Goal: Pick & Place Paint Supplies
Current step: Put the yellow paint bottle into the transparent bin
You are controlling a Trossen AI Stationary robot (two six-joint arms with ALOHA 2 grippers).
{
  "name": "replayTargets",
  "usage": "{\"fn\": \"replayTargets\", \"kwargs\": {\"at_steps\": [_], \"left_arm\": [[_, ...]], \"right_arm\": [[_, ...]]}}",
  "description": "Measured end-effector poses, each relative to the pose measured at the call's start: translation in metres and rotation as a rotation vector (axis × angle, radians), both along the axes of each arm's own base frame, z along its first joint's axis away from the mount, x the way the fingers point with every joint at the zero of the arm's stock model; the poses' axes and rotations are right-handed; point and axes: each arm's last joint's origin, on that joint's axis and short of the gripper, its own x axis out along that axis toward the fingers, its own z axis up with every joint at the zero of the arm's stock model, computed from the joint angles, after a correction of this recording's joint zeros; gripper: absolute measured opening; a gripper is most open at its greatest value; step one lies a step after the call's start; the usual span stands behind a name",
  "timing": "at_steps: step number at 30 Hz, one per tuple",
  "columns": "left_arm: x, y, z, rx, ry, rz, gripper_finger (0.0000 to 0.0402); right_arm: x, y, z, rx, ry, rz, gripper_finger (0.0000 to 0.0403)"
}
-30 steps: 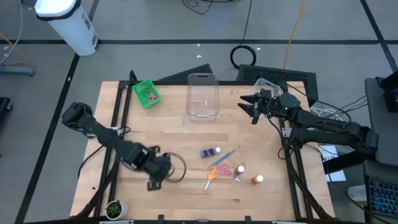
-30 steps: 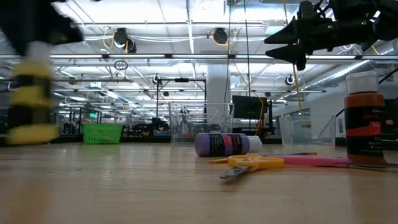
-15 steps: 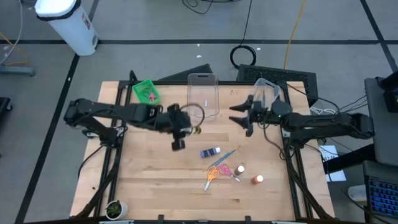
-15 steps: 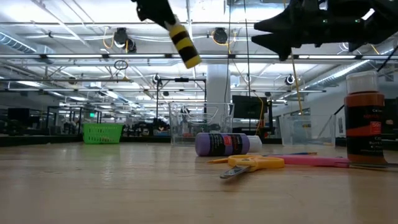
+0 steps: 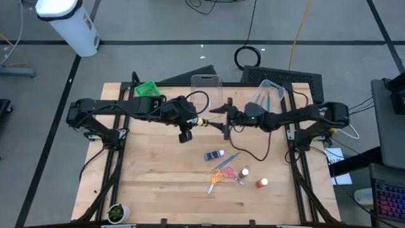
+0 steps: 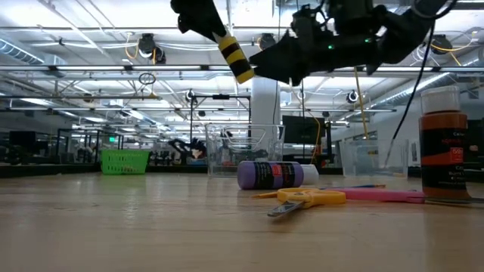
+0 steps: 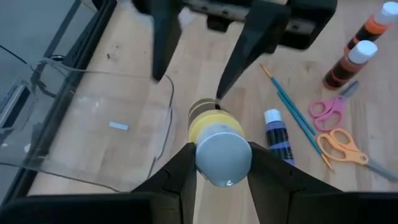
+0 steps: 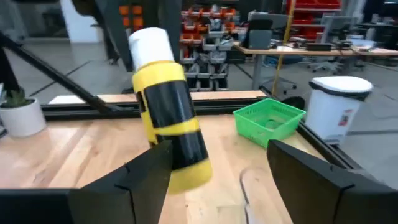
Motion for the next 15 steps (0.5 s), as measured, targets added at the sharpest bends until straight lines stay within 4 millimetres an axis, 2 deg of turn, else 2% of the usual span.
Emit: {"fn": "replayTargets", "kwargs": {"at_steps": [7, 15], "left_arm": [[0.0, 0.003, 0.0, 0.013, 0.007, 0.008, 0.0116], [-0.001, 0.015, 0.0, 0.0, -0.001, 0.025, 0.0116]], "right_arm": [[0.027, -0.002, -0.004, -0.006, 0.055, 0.084, 0.0254], [0.031, 0.002, -0.005, -0.022, 0.065, 0.115, 0.0226]]}}
